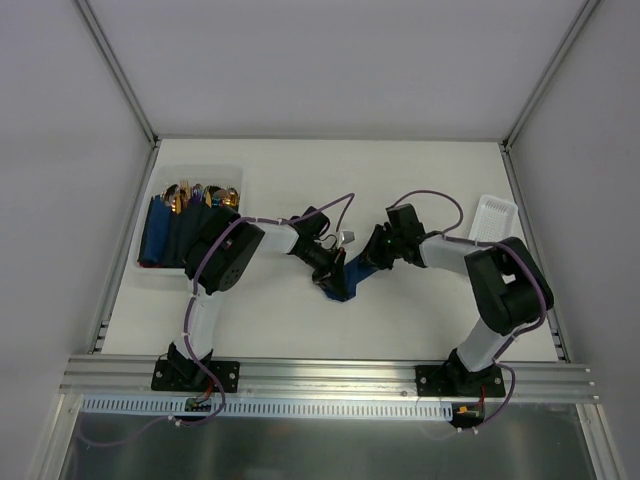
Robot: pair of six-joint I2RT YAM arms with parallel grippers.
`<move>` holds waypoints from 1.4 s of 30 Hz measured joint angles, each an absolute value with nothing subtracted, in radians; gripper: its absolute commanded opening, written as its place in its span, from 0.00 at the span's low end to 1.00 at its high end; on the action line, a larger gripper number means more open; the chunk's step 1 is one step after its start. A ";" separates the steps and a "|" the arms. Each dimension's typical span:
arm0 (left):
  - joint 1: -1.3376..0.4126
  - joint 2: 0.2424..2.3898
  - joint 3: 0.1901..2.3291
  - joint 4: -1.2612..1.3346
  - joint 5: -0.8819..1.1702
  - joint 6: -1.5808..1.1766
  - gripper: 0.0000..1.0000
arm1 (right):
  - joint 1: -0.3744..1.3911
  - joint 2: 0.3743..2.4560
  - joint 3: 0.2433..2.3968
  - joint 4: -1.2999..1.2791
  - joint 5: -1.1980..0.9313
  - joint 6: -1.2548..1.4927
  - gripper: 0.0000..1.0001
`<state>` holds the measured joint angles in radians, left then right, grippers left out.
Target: Place the utensils on the paper napkin and roll it up
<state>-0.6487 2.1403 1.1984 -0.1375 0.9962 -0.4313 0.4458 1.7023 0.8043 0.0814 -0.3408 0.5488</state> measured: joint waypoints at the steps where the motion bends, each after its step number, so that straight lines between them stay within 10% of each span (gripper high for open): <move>1: -0.649 2.140 1.198 -0.137 0.995 -0.434 0.00 | 0.442 1.684 0.807 0.054 -0.336 0.534 0.16; 42: -0.719 2.064 1.152 -0.130 0.904 -0.415 0.00 | 0.390 1.713 0.815 0.046 -0.402 0.492 0.00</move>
